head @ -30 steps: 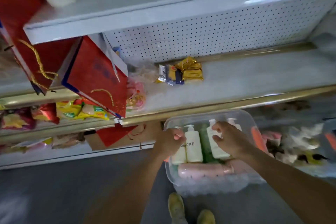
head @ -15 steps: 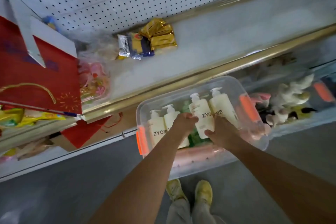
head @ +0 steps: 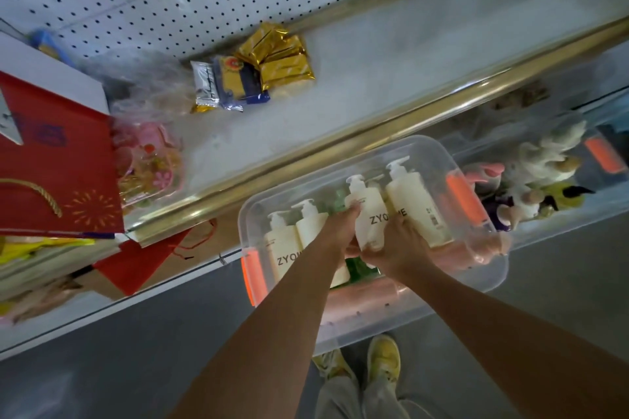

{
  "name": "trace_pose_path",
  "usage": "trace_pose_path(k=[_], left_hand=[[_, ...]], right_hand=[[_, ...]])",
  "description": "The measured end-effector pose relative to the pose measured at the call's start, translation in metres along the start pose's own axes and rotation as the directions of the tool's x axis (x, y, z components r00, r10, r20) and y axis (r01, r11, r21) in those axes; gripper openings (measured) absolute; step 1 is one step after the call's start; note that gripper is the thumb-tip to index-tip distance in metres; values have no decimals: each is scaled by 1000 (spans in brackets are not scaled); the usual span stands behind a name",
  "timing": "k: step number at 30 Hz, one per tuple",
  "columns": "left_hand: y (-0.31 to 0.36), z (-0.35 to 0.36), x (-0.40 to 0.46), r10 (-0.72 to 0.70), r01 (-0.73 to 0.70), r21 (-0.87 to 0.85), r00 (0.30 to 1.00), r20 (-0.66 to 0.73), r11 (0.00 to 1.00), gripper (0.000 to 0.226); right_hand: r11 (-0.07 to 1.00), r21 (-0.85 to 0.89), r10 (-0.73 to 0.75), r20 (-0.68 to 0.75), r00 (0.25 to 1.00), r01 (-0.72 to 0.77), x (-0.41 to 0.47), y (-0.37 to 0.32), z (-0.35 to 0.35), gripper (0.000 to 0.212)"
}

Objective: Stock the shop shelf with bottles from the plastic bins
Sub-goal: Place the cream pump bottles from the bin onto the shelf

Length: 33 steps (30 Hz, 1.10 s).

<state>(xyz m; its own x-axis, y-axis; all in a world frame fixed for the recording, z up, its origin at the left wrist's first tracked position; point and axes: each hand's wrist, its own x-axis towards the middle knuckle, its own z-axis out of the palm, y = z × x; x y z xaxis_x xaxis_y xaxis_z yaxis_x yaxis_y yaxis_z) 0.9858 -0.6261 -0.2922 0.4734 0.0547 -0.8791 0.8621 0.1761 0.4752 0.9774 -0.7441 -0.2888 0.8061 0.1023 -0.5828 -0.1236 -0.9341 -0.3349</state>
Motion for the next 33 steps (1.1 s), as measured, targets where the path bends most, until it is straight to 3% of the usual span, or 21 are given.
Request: trace_pose_path(k=[6, 12, 17, 23, 27, 33], left_hand=[[-6, -19, -24, 15, -7, -175, 999, 42, 984, 33], [13, -45, -64, 187, -184, -215, 982, -9, 959, 40], [44, -61, -111, 370, -394, -176, 916, -153, 902, 48], [90, -77, -166, 435, -471, -381, 882, -182, 796, 35], [115, -81, -210, 536, -573, -277, 820, -203, 771, 20], [141, -89, -265, 611, -672, -183, 733, -299, 717, 14]], right_hand=[[997, -9, -81, 52, 995, 82, -22, -6, -17, 90], [975, 72, -210, 18, 978, 208, -54, -34, -46, 82], [924, 155, -353, -4, 935, 350, -83, -59, -75, 79], [871, 291, -423, 38, 906, 395, -114, -80, -115, 82], [834, 337, -458, -16, 889, 436, -131, -95, -144, 71], [791, 304, -524, -114, 844, 531, -156, -122, -177, 73]])
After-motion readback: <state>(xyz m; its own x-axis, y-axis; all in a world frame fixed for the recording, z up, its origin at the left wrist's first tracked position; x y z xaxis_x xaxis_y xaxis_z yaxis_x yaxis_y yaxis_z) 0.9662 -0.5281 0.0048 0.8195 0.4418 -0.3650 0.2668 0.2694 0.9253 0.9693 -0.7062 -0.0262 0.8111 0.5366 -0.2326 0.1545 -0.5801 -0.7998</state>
